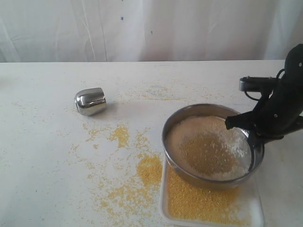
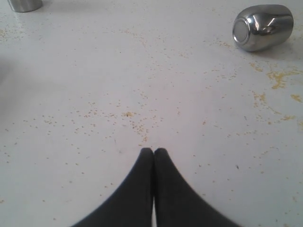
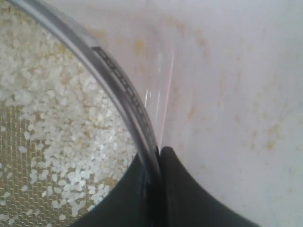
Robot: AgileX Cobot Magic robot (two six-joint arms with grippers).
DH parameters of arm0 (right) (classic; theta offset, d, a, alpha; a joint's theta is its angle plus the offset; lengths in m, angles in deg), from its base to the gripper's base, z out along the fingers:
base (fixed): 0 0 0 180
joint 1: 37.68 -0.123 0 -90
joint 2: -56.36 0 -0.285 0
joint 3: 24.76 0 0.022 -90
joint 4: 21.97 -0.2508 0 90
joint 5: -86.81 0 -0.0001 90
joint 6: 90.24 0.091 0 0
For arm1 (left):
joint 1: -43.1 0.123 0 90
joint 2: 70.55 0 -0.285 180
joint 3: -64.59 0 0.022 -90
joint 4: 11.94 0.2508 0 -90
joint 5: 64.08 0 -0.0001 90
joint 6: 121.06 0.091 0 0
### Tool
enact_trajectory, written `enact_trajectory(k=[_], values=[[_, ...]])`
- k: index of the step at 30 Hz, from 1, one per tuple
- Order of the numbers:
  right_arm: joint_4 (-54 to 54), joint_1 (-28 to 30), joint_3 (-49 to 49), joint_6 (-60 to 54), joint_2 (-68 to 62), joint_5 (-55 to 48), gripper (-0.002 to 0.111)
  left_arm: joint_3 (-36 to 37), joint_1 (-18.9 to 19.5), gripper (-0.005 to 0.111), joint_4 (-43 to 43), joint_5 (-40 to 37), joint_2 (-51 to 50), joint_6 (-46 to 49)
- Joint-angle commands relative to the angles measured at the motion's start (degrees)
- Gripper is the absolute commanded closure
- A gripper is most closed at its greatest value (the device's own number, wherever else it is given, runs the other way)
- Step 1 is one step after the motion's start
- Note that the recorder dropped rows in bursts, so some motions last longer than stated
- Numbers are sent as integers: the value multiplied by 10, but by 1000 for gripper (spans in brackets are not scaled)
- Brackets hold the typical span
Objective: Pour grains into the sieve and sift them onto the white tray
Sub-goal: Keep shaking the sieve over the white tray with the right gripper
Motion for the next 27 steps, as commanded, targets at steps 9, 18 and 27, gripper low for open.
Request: enact_trajectory(k=[9,18,27], values=[[-48,2,8,20,15,-59,108,2,1,107,-4,0,2,1],[-55,2,4,30,17,-22,108,2,1,107,-4,0,2,1],[-62,2,0,34,20,-16,108,2,1,107,-4,0,2,1]])
